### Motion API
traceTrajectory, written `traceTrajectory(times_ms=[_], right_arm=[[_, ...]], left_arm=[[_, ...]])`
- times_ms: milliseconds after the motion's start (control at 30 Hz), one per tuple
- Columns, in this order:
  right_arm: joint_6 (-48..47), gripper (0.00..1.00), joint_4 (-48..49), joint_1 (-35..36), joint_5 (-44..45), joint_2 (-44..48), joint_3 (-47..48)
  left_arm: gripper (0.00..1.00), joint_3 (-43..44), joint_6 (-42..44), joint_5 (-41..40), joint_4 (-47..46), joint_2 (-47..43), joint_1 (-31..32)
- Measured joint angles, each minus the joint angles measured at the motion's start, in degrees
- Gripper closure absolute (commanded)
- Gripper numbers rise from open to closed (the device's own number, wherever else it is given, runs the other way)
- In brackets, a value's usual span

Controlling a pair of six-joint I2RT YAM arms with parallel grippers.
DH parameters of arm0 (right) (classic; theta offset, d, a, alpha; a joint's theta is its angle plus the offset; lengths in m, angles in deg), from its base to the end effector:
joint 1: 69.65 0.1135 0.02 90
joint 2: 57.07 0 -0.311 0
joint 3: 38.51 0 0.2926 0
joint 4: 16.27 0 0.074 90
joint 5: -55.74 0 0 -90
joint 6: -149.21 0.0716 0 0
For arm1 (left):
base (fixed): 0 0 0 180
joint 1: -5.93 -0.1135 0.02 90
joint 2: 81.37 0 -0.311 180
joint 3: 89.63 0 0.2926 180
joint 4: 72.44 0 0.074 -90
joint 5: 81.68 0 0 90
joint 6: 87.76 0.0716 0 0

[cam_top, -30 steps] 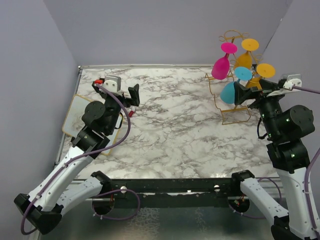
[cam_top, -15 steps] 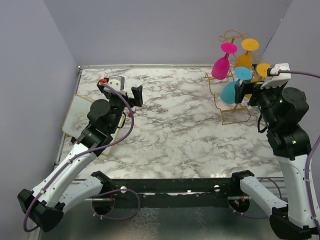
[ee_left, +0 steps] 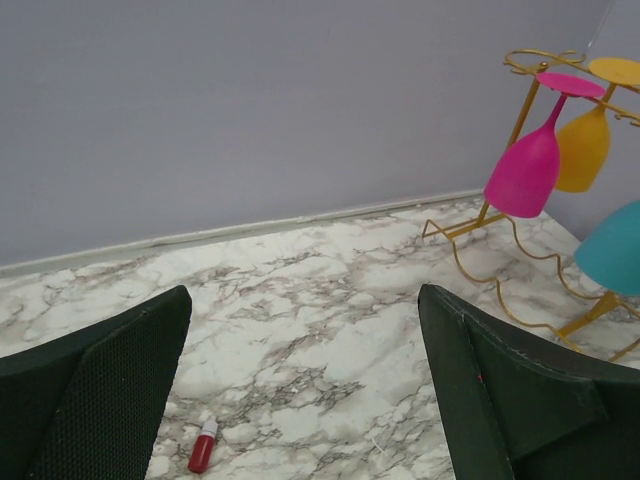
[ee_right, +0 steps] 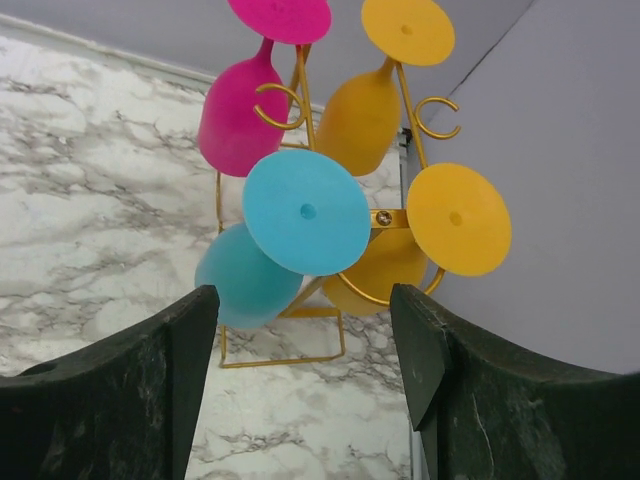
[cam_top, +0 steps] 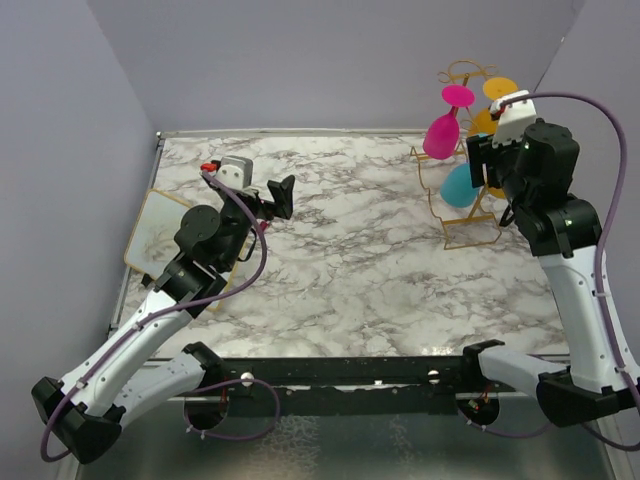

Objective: Take the wine glass off the wine glass rack

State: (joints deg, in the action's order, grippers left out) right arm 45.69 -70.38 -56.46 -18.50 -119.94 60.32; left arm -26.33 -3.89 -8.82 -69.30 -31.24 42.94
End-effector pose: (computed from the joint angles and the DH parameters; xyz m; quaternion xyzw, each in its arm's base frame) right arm 0.2486 0.0383 0.5176 -0.1070 0.7990 -0.1127 0.5809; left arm 0.2090 -0.1311 0.4437 0.0591 0.6429 -0.1895 0.7398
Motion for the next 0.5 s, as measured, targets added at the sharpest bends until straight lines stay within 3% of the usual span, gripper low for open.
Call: traceTrajectory(times_ms=[500], right_arm=[[-4.0, 0.35, -9.1, 12.9, 19.3, -13.0, 10.2]], left_arm=[[0.01, -0.3, -0.6, 0.0, -1.3, -1.4, 0.6]])
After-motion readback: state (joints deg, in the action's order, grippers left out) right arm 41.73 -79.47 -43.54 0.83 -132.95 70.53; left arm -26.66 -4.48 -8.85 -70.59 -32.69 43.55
